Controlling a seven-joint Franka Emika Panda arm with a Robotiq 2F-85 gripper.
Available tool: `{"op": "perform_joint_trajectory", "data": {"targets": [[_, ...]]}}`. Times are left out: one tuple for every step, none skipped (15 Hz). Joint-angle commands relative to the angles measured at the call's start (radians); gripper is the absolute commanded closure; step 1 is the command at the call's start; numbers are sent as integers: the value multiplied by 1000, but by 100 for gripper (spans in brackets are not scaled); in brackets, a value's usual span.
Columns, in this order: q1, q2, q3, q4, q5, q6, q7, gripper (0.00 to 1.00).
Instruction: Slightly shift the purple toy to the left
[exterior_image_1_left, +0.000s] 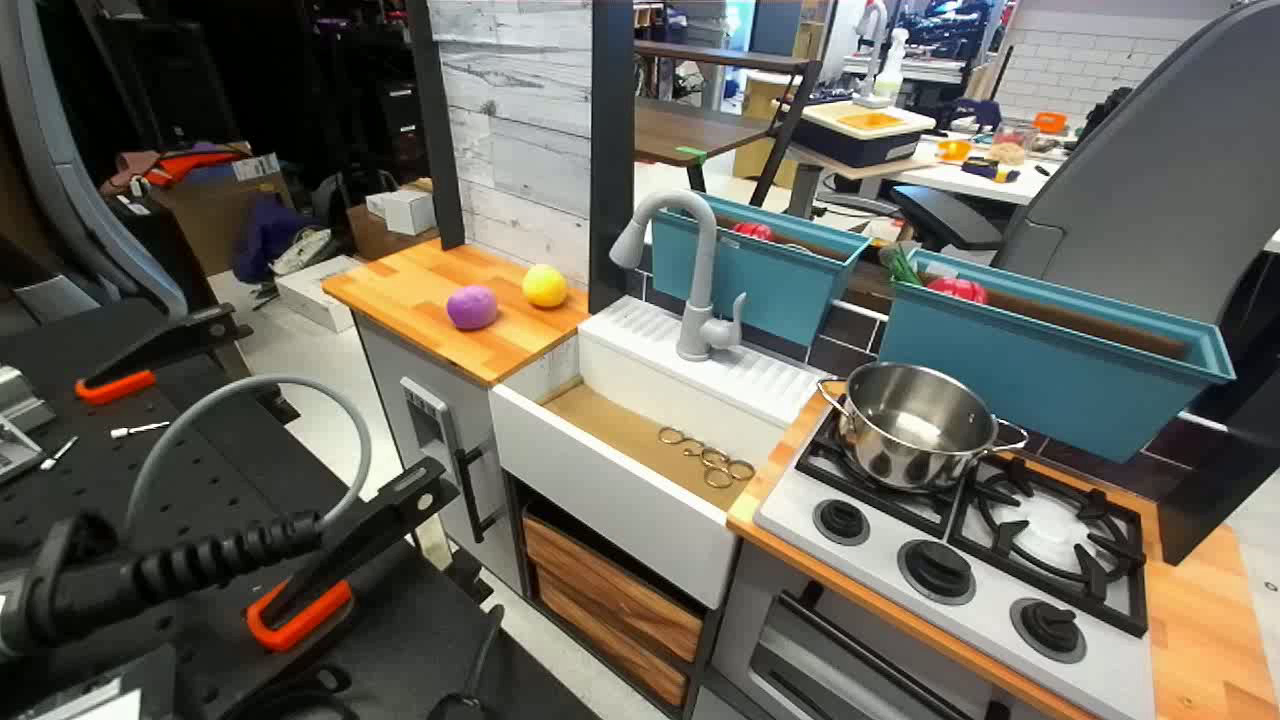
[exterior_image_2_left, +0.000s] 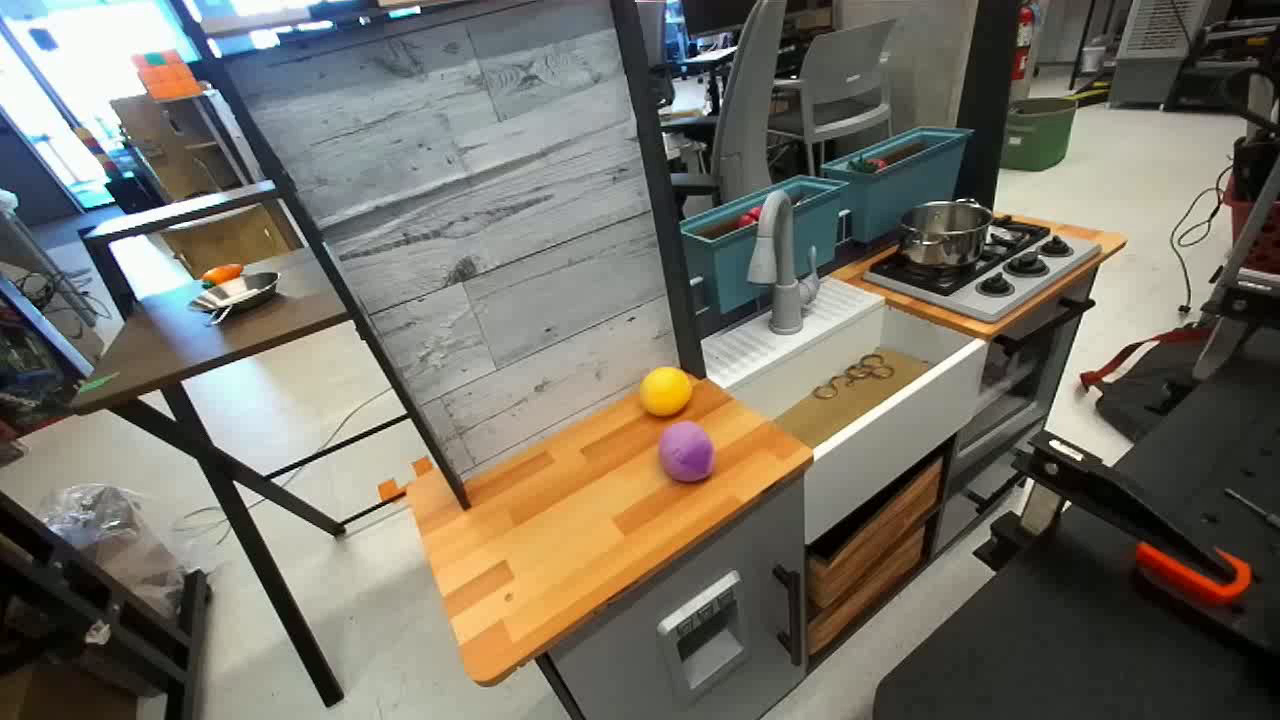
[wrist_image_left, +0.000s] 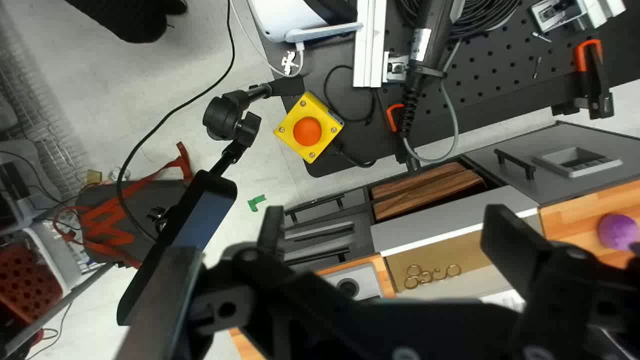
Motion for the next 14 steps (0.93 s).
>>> {"op": "perform_joint_trajectory", "data": {"targets": [[13, -1, -9, 3, -6, -4, 6, 0], [13, -1, -9, 4, -6, -3, 6, 0], [13, -1, -9, 4, -6, -3, 6, 0], [13, -1, -9, 4, -6, -3, 7, 0], [13, -1, -9, 4, -6, -3, 7, 0], [13, -1, -9, 4, -6, -3, 7, 0], [13, -1, -9, 4, -6, -3, 7, 0], [13, -1, -9, 4, -6, -3, 7, 0], [13, -1, -9, 4, -6, -3, 7, 0], [13, -1, -9, 4, -6, -3, 7, 0], [13, -1, -9, 4, -6, -3, 7, 0], [13, -1, -9, 4, -6, -3, 7, 0], [13, -1, -9, 4, -6, -3, 7, 0], [19, 17, 10, -6, -9, 16, 28, 0]]}}
